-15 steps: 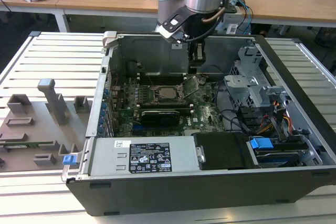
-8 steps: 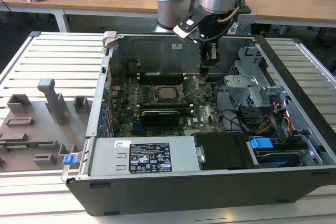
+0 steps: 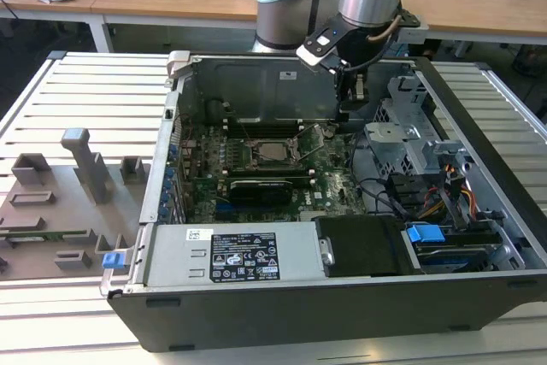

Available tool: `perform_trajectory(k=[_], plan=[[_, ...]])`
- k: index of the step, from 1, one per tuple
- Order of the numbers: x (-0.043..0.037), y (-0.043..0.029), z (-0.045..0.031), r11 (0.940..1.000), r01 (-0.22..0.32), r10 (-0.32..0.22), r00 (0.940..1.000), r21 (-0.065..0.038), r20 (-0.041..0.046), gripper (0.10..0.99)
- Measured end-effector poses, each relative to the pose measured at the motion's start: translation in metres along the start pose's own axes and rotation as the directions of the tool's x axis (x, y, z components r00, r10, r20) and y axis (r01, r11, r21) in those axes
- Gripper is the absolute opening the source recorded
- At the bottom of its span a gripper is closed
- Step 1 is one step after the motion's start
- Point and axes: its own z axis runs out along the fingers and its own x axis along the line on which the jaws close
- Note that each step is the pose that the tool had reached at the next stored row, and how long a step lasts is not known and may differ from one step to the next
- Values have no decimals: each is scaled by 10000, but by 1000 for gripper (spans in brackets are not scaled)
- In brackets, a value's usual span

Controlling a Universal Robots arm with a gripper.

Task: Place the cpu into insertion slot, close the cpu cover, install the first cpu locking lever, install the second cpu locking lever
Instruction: 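Close the cpu cover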

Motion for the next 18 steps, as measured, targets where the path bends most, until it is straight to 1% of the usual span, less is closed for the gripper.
perform_trajectory(k=[1,4,5,6,7,9,12,16,18], plan=[[0,-1,35,10000,-2,2,10000,9,-1,106],[0,-3,95,10000,0,0,10000,18,1,106],[0,12,97,10000,1,-1,10000,26,1,106],[2,53,107,9997,1,-1,10000,263,6,106],[2,85,111,9989,0,-1,10000,462,11,106],[2,90,123,9989,0,0,10000,464,11,106],[3,88,255,9988,1,-1,10000,489,10,106],[2,86,334,9987,0,-1,10000,502,12,106],[3,86,355,9987,0,-1,10000,503,12,106]])
